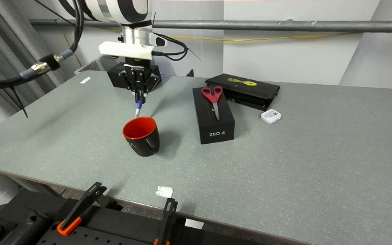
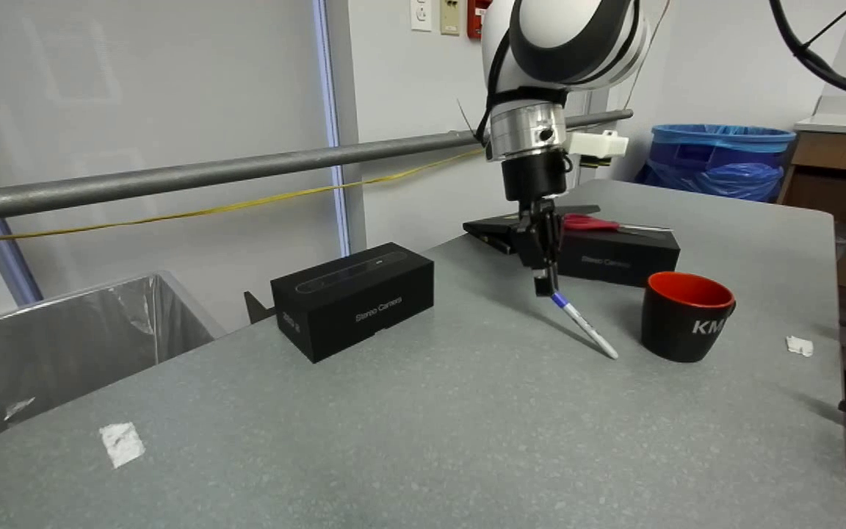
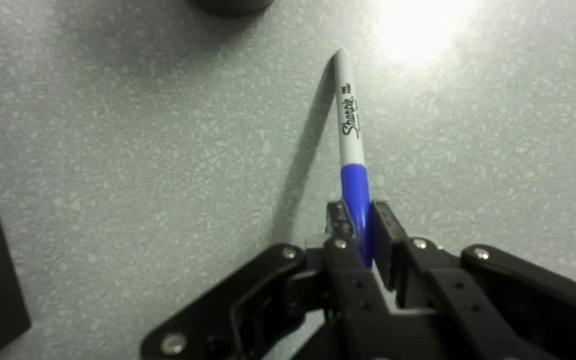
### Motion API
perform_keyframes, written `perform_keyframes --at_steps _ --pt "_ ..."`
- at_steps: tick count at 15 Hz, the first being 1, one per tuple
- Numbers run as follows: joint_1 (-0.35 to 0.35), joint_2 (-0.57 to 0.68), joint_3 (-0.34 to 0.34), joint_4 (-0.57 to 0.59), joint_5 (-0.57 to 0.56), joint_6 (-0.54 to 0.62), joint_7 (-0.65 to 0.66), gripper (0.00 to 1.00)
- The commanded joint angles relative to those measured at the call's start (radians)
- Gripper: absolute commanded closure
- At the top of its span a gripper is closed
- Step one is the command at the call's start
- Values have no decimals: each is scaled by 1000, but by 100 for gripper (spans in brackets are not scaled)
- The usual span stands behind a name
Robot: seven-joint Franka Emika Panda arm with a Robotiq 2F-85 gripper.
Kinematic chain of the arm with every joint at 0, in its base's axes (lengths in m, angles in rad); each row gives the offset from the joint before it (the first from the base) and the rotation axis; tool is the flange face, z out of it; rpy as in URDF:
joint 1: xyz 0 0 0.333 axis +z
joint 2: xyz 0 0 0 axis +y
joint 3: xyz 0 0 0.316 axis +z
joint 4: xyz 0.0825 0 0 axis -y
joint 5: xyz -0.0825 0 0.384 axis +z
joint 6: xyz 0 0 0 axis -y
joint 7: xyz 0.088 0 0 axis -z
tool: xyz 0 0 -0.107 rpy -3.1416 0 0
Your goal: Take the pen out of the black cup and place it on the table
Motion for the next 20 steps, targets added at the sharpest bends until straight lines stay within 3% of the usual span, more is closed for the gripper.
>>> perform_keyframes --at_steps 1,2,4,11,17,18,20 --pt "26 67 -27 91 -47 -41 111 96" --pt "29 72 -28 98 -55 -46 127 60" --pt "33 80 -27 108 -67 -54 150 53" --pt "40 87 -22 127 -72 -82 173 1" --pt "35 85 -15 135 -63 -106 158 0" --pt "26 67 -11 91 -53 -50 144 0" --pt "26 67 -11 95 -53 -63 144 0"
